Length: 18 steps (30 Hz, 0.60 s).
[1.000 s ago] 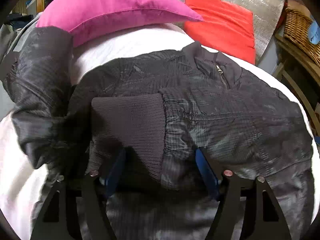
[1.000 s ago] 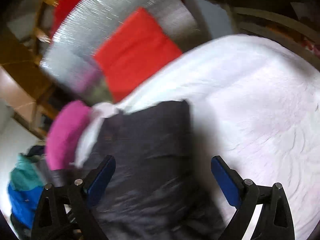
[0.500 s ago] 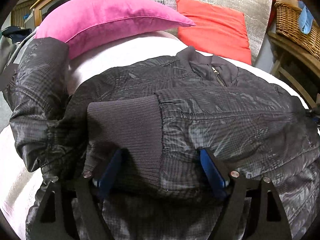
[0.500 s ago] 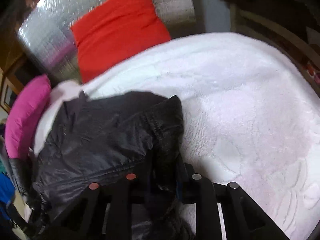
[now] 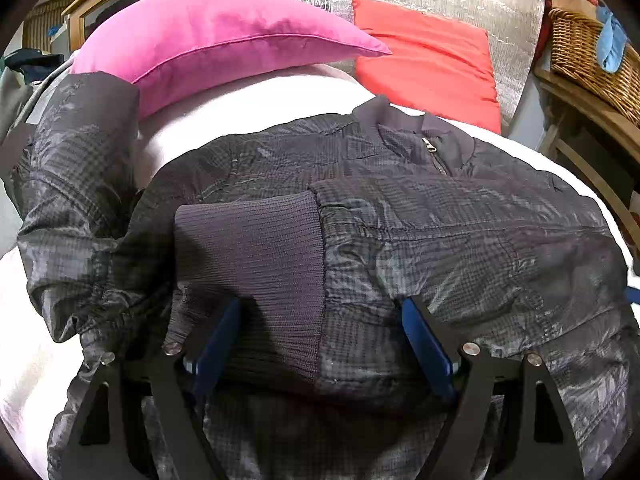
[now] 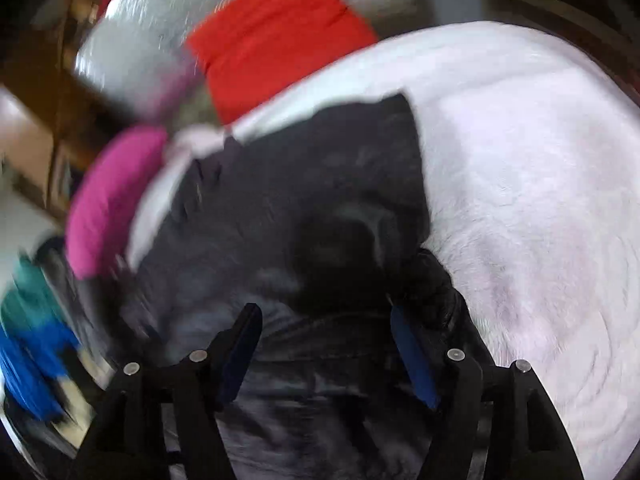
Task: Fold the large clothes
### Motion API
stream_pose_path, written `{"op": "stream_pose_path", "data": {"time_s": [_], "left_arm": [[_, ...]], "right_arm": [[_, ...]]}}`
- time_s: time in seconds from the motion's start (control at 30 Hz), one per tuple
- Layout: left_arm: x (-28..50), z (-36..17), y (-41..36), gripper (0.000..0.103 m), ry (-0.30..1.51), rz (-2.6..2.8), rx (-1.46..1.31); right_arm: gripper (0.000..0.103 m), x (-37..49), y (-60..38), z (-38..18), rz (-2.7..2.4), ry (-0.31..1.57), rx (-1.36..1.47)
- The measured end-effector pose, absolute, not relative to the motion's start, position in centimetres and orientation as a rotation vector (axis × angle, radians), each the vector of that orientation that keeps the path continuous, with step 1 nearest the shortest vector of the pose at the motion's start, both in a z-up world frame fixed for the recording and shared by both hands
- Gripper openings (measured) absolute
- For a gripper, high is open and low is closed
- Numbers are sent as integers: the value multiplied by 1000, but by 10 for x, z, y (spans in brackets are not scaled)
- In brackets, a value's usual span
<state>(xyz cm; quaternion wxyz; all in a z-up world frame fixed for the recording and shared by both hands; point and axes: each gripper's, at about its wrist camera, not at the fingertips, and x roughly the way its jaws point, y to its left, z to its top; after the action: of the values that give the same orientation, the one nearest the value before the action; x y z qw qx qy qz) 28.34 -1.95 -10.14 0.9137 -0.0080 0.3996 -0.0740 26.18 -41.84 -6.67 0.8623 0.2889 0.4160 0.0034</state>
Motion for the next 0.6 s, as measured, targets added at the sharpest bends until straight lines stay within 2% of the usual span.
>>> {"op": "stream_pose_path", "data": {"time_s": [0.13, 0.3, 0.47, 0.6], "left_arm": [[284, -102, -21, 84, 822, -151, -8], [276, -82, -15, 85, 887, -161, -2], [213, -32, 22, 87, 801, -208, -50], [166, -16, 80, 87, 794, -167, -108]], "right_arm": [[80, 195, -392, -40, 35, 727, 600], [82, 103, -355, -54, 53, 681, 603], [82, 58, -329, -67, 33, 644, 527], [82, 41, -303, -64, 15, 600, 411]]}}
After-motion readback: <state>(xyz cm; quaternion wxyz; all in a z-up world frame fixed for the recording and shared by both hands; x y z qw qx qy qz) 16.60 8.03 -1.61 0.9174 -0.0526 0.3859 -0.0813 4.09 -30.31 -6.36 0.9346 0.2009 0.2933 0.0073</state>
